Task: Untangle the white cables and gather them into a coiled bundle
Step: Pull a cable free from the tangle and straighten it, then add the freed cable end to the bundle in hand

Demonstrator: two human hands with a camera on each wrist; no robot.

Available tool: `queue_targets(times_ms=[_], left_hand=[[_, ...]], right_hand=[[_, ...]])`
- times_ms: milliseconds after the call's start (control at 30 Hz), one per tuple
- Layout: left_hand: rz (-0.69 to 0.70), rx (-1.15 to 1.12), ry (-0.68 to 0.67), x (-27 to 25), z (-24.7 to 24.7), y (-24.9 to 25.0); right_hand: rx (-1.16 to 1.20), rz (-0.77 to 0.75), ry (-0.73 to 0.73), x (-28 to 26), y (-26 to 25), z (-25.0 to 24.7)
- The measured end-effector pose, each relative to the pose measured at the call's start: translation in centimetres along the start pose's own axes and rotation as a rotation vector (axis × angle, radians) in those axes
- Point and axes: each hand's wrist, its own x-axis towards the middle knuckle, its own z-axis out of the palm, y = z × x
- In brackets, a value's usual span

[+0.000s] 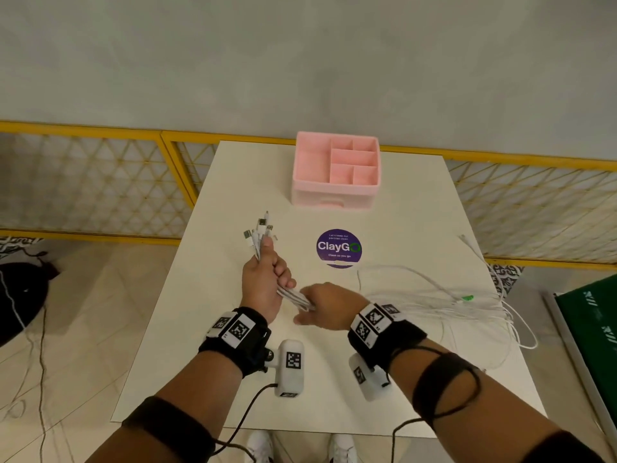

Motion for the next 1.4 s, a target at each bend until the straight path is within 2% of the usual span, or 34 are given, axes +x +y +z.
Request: queue_targets(times_ms=[233,533,633,733,767,833,900,967,1033,1100,1167,1300,1400], left_hand=[[0.133,-0.038,0.101,0.2,-0.3,0.6],[0.062,-0.026,0.048,0.3,-1.5,-1.2],[0.006,-0.004,-0.003,-0.1,-0.5,-2.3],[-0.041,0.091,-0.100,-0.6,1.1,-3.4],[-0.039,0.129,-0.133,-0.8,1.3,-3.7],[-0.032,0.197,-0.198,-1.0,1.4,-3.8],[-0.038,0.236,-0.248,-1.1,1.2,-3.6],[-0.050,0.269,-0.279,-1.3,0.7,-3.3],[-0.050,0.301,-0.309,-1.4,0.2,-3.1],[-0.048,0.328,-0.334,-1.6,-0.2,-3.1],[-0.044,0.345,-0.347,-1.7,-0.3,-3.3],[-0.014,0.394,-0.372,-1.9,-0.3,-3.5],[0.003,0.435,-0.417,-2.1,-0.2,-3.4]], right_hand=[[-0.110,0.337,0.048,-2.1,8.2,2.1],[-0.269,0.640,0.144,-10.8,19.1,-1.6],[-0.358,0.694,0.268,-12.5,21.1,-3.8],[-0.483,0.793,0.462,-12.8,22.1,-5.1],[-0.515,0.816,0.470,-12.7,22.1,-5.2],[-0.506,0.848,0.345,-12.3,22.0,-4.7],[-0.417,0.870,0.158,-11.7,22.3,-3.1],[-0.282,0.846,-0.009,-10.8,22.0,-1.7],[-0.204,0.738,-0.154,-9.5,20.5,-1.5],[-0.117,0.623,-0.193,-8.0,17.5,-2.4],[0.052,0.470,-0.097,-6.2,13.5,-4.0],[0.779,0.159,0.261,-3.0,5.1,-6.3],[0.979,0.052,0.335,-1.2,0.3,-7.1]])
